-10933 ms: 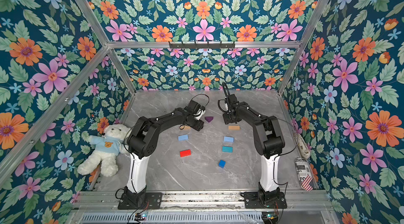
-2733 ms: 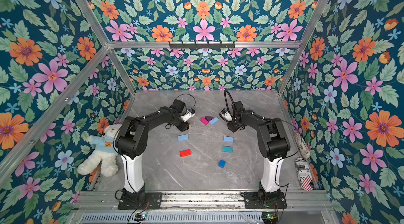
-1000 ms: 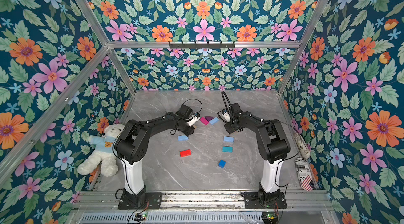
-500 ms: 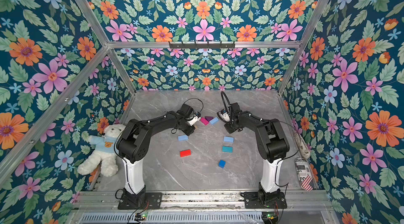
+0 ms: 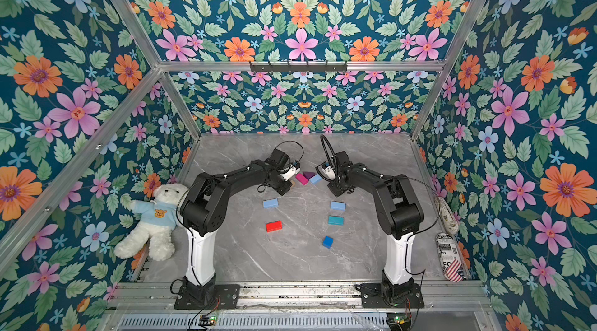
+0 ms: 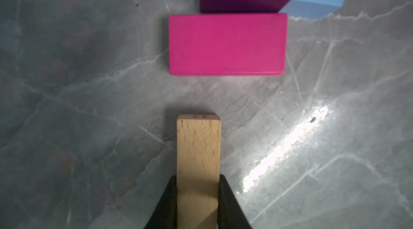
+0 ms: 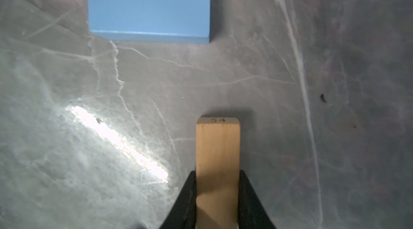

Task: Assemble a heart with building blocks
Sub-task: Assemble the building block at the center of the board.

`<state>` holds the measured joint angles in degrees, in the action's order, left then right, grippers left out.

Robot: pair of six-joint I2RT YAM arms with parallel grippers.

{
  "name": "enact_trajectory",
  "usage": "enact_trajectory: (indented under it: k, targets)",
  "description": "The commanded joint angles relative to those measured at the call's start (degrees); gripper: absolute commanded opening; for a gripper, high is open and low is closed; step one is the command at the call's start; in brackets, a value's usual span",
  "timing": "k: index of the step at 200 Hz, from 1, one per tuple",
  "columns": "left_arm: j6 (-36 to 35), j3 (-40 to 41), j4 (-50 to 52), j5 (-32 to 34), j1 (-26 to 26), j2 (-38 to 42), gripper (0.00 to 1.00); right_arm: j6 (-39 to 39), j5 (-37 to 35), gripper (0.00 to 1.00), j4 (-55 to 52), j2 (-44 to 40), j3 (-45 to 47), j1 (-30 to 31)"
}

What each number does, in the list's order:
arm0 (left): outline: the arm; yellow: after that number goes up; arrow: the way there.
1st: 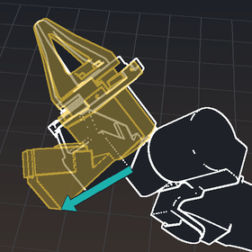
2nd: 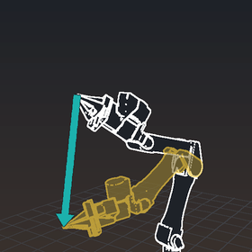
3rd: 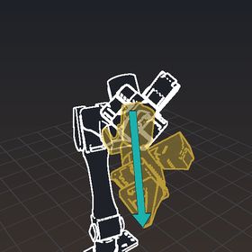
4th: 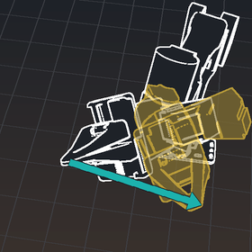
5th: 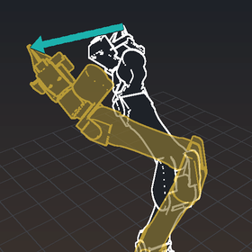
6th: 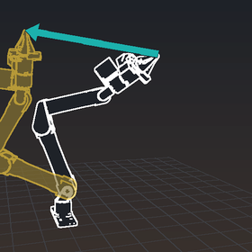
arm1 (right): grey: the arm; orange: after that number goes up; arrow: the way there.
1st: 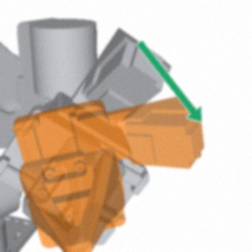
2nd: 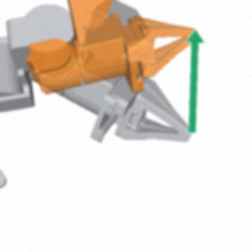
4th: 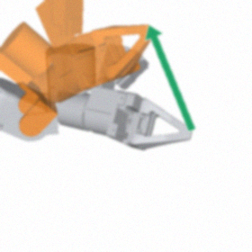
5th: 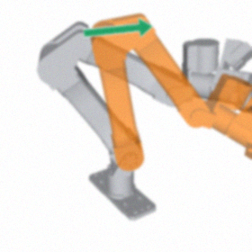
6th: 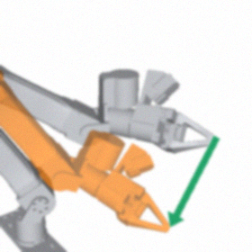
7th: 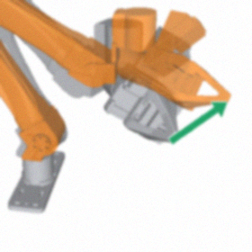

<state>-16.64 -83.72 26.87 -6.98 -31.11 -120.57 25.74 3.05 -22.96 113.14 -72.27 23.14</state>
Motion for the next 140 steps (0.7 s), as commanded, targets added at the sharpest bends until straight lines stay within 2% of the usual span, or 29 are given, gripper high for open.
enact_trajectory:
  k: [1, 140]
  targets:
    - [-0.76, 0.16, 5.47, 2.72, 0.0, -2.11, 0.24, 1.25, -0.18, 0.24, -5.79, 1.4, 0.57, 0.44]
    - [-1.7, -2.11, 5.29, 2.41, -0.09, -3.53, 0.24, 2.11, 1.65, 0.23, -5.25, 4.01, -3.99, 1.22]
